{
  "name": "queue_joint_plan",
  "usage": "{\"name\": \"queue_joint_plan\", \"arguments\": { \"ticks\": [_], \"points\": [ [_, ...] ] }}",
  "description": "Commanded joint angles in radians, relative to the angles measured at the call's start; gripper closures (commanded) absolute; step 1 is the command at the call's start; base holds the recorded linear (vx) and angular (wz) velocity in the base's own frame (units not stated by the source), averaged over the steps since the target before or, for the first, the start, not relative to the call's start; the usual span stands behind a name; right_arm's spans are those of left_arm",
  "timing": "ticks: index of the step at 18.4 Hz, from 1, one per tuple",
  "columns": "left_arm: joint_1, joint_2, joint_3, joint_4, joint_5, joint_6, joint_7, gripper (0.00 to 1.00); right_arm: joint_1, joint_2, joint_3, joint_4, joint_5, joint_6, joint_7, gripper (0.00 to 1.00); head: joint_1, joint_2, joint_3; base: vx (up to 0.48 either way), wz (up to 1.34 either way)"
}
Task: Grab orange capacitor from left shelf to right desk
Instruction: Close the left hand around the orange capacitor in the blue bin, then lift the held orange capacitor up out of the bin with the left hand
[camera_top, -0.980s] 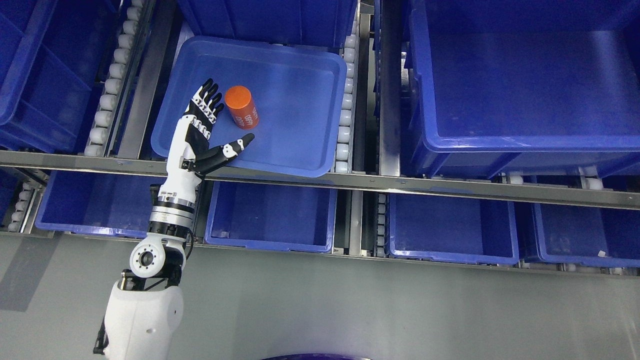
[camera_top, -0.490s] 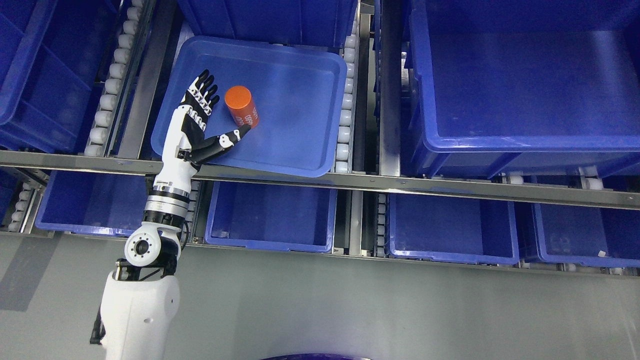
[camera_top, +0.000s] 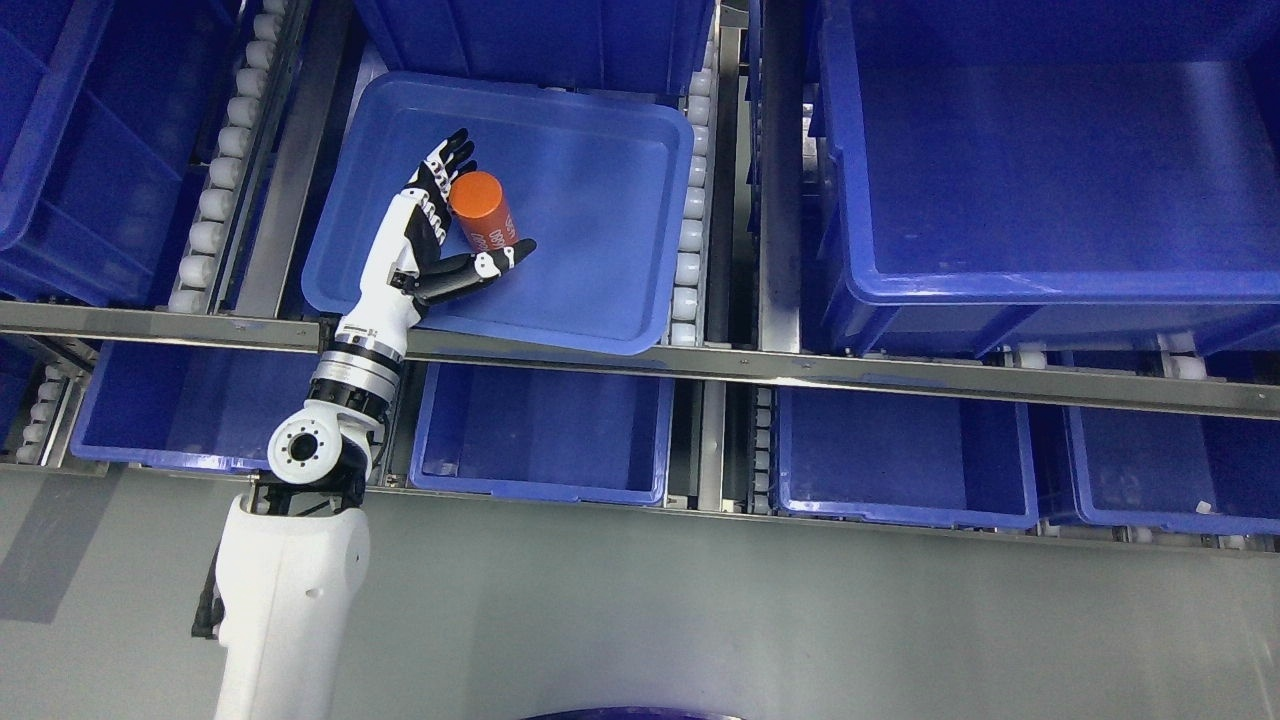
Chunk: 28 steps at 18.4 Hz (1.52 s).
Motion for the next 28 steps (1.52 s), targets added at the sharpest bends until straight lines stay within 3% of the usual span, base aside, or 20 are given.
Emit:
{"name": "queue_joint_plan", "arguments": {
  "ticks": [1, 3, 4, 7, 11, 13, 18, 23, 28],
  "points": [
    [-0.05, 0.017, -0.005, 0.156, -0.025, -0.003, -0.002, 0.07, -0.002, -0.017, -0.011, -0.034, 0.003, 0.0, -0.001, 0.0, 0.0, 0.0, 0.0, 0.0, 0.0],
    [-0.064, 0.017, -0.005, 0.185, -0.025, -0.005, -0.003, 0.11, -0.002, -0.017, -0.011, -0.034, 0.005, 0.0, 0.0, 0.0, 0.0, 0.0, 0.0, 0.0, 0.0],
    [-0.066, 0.017, -0.002, 0.193, -0.025, -0.021, -0.003, 0.18, -0.002, -0.017, -0.011, -0.034, 0.005, 0.0, 0.0, 0.0, 0.0, 0.0, 0.0, 0.0, 0.0],
    [-0.066, 0.017, 0.015, 0.248, -0.021, -0.158, -0.003, 0.53, -0.002, -0.017, -0.011, -0.034, 0.005, 0.0, 0.0, 0.0, 0.0, 0.0, 0.0, 0.0, 0.0],
    [-0.066, 0.017, 0.019, 0.25, 0.039, -0.187, -0.003, 0.75, -0.002, -0.017, -0.011, -0.034, 0.005, 0.0, 0.0, 0.0, 0.0, 0.0, 0.0, 0.0, 0.0],
    [-0.064, 0.017, 0.021, 0.247, 0.086, -0.23, -0.003, 0.96, -0.002, -0.017, -0.011, -0.034, 0.003, 0.0, 0.0, 0.0, 0.0, 0.0, 0.0, 0.0, 0.0],
    [-0.061, 0.017, 0.038, 0.118, 0.218, -0.264, -0.003, 1.0, -0.002, -0.017, -0.011, -0.034, 0.005, 0.0, 0.0, 0.0, 0.0, 0.0, 0.0, 0.0, 0.0],
    [0.011, 0.017, 0.048, -0.076, 0.252, -0.339, -0.003, 1.0, -0.002, -0.017, -0.011, -0.034, 0.005, 0.0, 0.0, 0.0, 0.0, 0.0, 0.0, 0.0, 0.0],
    [0.109, 0.017, 0.012, -0.137, 0.252, -0.43, -0.003, 0.99, -0.002, -0.017, -0.011, -0.034, 0.005, 0.0, 0.0, 0.0, 0.0, 0.0, 0.0, 0.0, 0.0]
  ]
}}
